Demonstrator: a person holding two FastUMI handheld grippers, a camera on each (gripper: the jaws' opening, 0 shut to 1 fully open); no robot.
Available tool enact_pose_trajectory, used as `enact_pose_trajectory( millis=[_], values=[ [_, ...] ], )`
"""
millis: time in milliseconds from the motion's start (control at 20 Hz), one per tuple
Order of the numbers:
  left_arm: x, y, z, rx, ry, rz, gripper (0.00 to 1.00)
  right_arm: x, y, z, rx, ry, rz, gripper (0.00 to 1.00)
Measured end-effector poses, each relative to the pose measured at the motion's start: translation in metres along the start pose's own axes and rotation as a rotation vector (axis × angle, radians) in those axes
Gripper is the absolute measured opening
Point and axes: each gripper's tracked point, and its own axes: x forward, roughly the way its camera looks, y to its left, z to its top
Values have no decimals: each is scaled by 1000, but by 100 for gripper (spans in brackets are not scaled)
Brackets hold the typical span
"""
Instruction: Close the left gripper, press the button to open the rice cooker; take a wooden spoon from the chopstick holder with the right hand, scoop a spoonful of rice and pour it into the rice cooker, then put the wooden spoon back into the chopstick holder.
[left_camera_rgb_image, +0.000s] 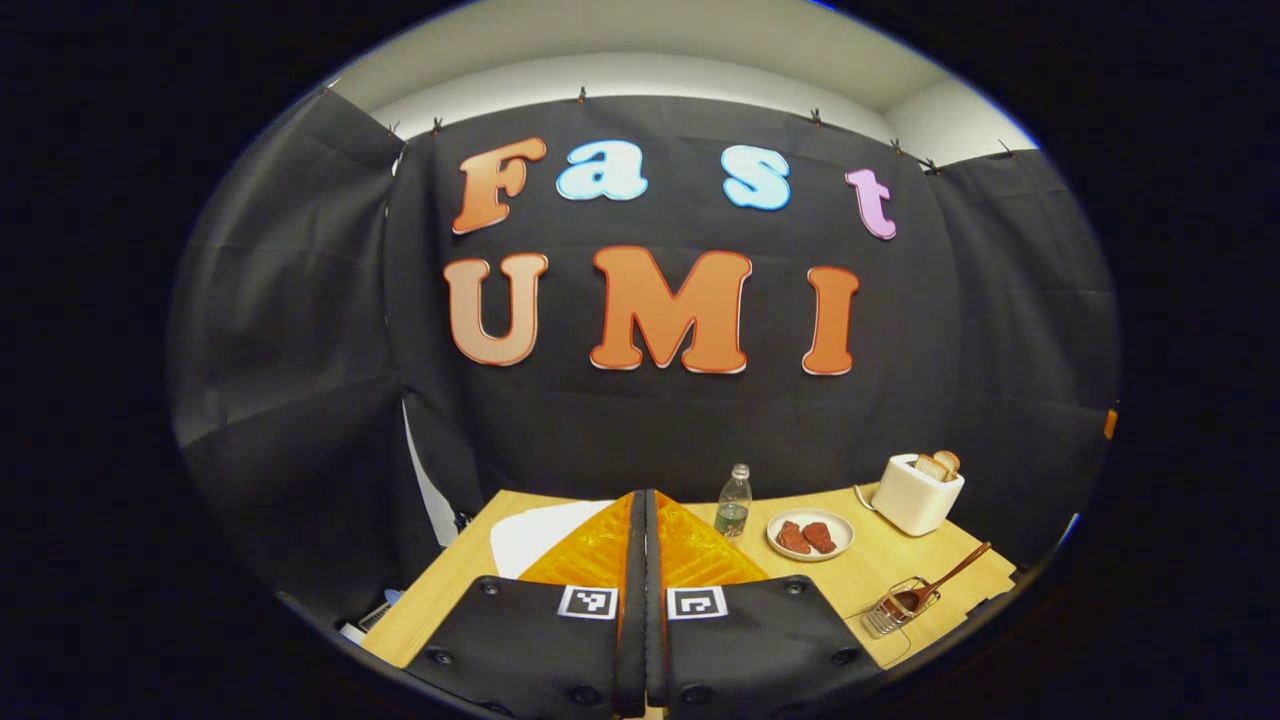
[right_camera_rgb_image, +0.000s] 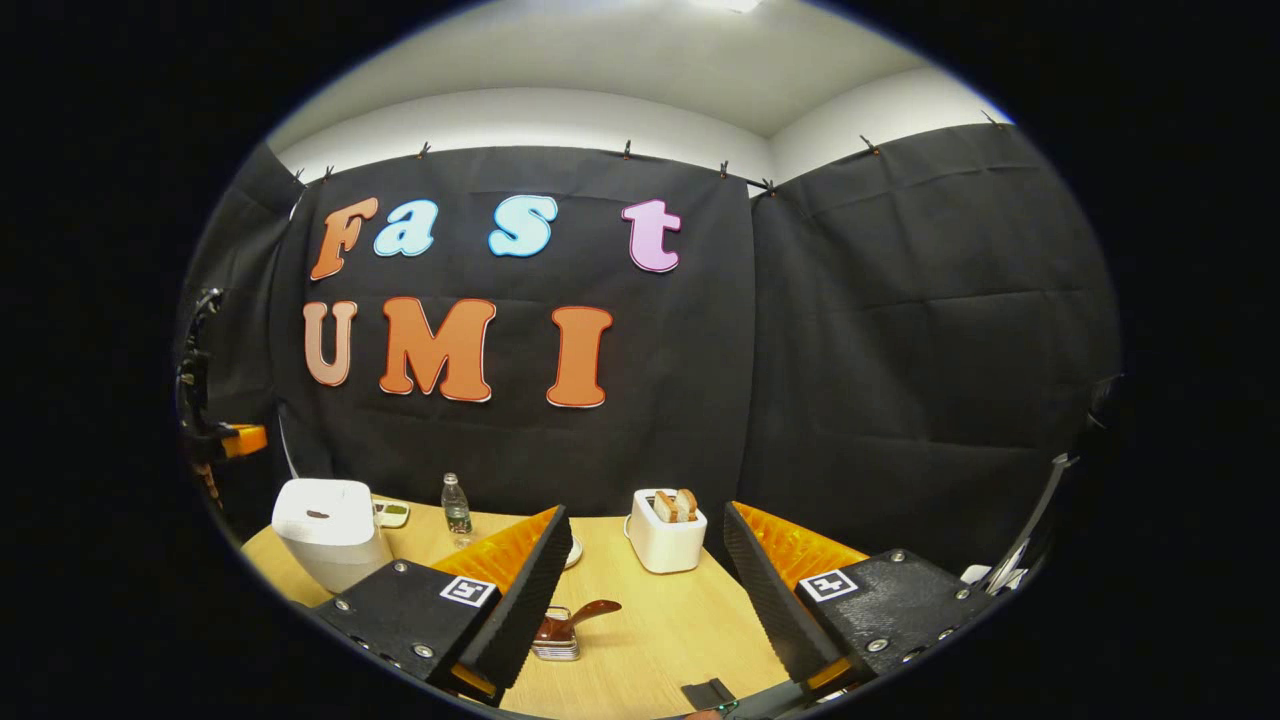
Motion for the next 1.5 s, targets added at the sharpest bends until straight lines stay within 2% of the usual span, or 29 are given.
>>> enact_pose_trajectory(
  millis=[200,450,550,600,650,700,800,850,950,1050,1200,1350,1500],
  values=[
    [38,11,-53,24,119,31,5,-3,-8,-2,-3,17,-22,96],
    [66,17,-102,16,239,31,5,-4,-12,-8,-4,41,-33,96],
    [71,20,-109,39,255,27,5,-3,-15,-10,-2,46,-39,100],
    [72,20,-115,45,263,25,3,-3,-14,-10,-1,48,-39,96],
    [74,20,-119,34,273,19,4,-2,-13,-11,1,50,-37,100],
    [77,19,-126,16,289,8,5,-1,-11,-13,2,53,-35,96],
    [75,20,-140,-38,328,-6,5,2,-10,-15,1,60,-33,96],
    [79,21,-132,-45,296,-17,5,3,-11,-14,0,61,-35,96],
    [76,20,-146,-19,376,-33,5,4,-10,-18,4,69,-33,96],
    [79,20,-146,47,389,-21,5,5,-7,-23,18,76,-24,96],
    [74,20,-115,109,308,27,5,9,-5,-27,33,67,-16,96],
    [53,35,-37,125,132,135,5,17,-5,-32,61,52,-17,96],
    [29,27,26,81,15,127,4,23,7,-43,108,63,13,96]
  ],
)
